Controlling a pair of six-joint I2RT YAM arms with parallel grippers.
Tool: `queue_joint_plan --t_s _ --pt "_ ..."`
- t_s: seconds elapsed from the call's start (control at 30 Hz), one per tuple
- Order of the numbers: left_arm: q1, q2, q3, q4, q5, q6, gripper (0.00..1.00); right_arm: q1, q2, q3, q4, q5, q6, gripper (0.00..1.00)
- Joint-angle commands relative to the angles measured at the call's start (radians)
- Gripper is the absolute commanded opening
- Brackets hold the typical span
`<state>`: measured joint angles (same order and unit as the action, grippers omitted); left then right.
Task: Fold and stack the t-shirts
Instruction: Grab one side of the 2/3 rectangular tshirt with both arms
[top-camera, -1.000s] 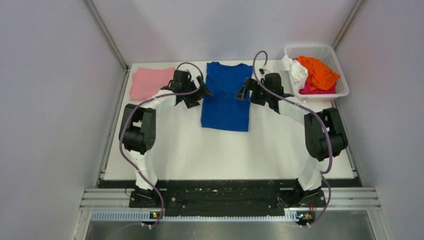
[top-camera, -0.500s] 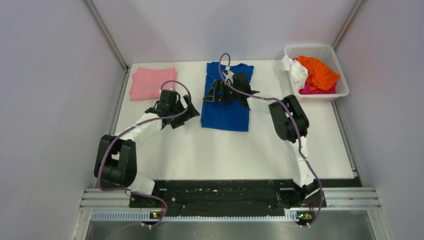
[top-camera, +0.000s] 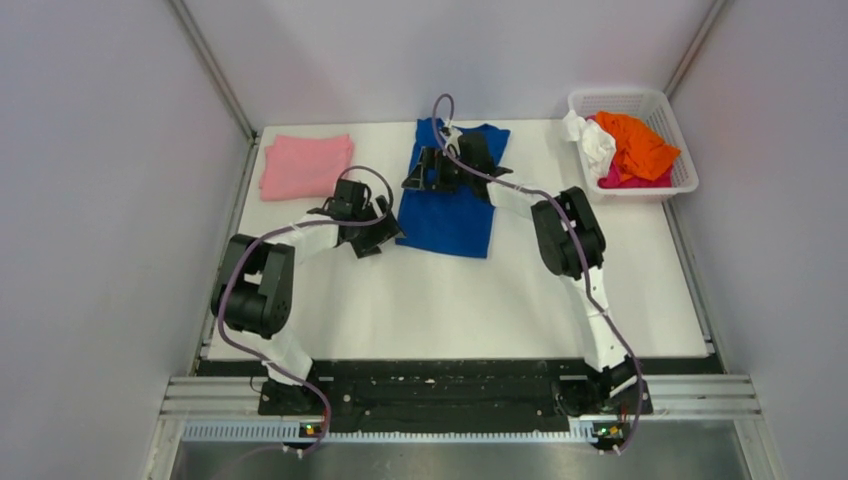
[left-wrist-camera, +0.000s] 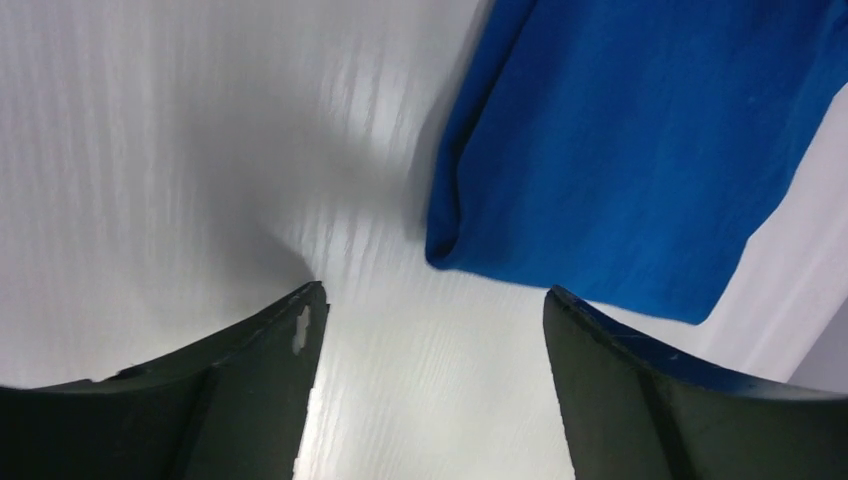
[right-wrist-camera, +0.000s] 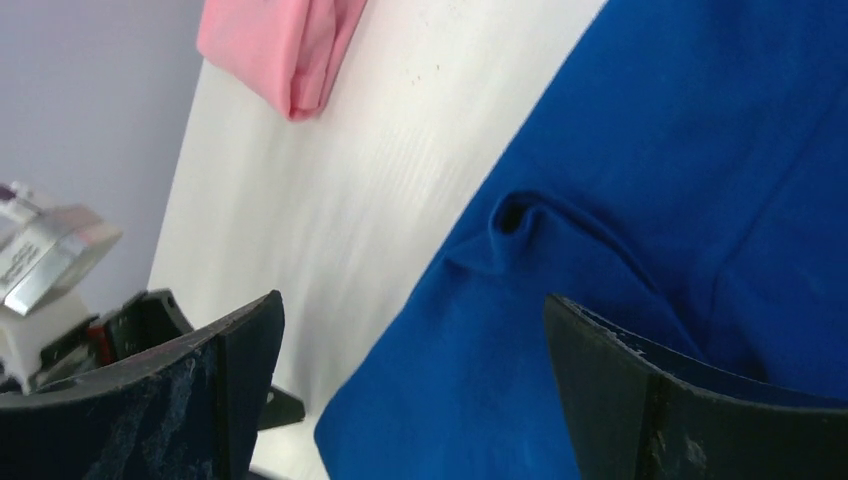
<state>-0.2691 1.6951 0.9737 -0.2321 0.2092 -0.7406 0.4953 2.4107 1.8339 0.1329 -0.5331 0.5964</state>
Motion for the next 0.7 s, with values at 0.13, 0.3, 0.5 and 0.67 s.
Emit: queue_joint_plan --t_s 0.13,0.3,0.5,0.67 --pt "0.001 0.127 0.105 0.073 0.054 0.014 0.63 -0.001 -0.410 -0.327 -0.035 0.134 -0.136 0.99" --pt "-0.001 0.158 0.098 0.078 0.065 0.013 0.34 -0.003 -0.484 -0.457 0.042 0.085 -0.097 0.99" --pt "-0.002 0.172 0.078 0.074 0.044 0.007 0.09 0.018 -0.352 -0.347 0.068 0.034 -0.060 0.99" --pt "-0.002 0.178 0.079 0.052 0.020 0.014 0.00 0.026 -0.209 -0.187 0.084 0.022 -0.042 0.99"
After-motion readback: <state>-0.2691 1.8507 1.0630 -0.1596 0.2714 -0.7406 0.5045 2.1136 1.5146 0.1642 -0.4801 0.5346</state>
